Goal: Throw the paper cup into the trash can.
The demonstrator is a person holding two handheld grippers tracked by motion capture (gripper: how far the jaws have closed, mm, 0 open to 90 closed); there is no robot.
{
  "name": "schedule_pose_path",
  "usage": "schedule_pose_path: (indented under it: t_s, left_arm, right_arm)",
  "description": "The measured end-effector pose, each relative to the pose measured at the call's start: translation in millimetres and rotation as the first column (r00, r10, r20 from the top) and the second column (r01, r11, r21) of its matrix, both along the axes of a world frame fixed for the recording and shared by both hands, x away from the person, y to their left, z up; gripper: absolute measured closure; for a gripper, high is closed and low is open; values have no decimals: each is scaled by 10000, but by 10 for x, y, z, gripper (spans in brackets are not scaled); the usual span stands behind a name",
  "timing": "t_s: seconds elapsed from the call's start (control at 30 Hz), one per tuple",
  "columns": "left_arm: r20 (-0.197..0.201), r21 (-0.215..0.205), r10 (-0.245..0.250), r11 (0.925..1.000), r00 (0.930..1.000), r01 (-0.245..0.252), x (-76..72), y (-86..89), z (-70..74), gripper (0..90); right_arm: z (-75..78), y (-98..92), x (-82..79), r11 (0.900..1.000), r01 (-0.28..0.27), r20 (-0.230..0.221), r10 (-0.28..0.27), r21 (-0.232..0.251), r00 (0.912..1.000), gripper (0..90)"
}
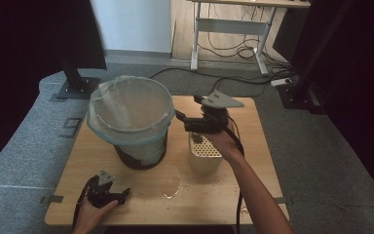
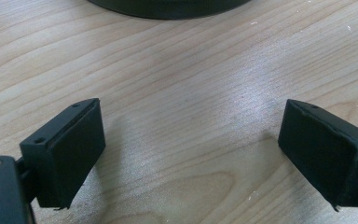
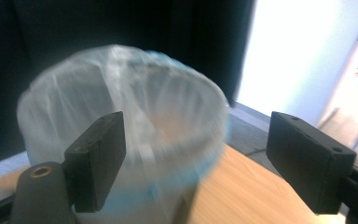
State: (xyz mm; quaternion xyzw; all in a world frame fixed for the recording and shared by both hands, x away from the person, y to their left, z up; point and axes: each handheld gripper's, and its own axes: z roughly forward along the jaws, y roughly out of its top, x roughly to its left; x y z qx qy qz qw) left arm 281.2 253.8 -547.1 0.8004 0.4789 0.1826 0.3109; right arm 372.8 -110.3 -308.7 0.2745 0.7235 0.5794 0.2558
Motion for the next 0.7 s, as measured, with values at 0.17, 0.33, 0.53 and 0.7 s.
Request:
schedule_pose_path:
  t_s: [0.17,0.33,0.53,0.7]
  left_arm:
    - [-2,12,-11,10000,10000,11,0,1,1,66]
    - [-8,14,-10,10000,10000,10,0,1,1,65]
    - [-13,12,7,10000,10000,-7,4,-1,1,64]
    - [-24,13,15,10000,10000,-15,10,-1,1,62]
  right_arm:
    - [-370,-437,-230,9987,467,-138,-464,181,9988,223]
    - [-828,-757,-446,9949,997,-380,-992,126,9943,241]
    - [-1217,-907,-586,9895,1432,-744,-1441,-183,9868,249]
    - [-1342,-956,-595,9878,1548,-986,-1554,-146,9829,250]
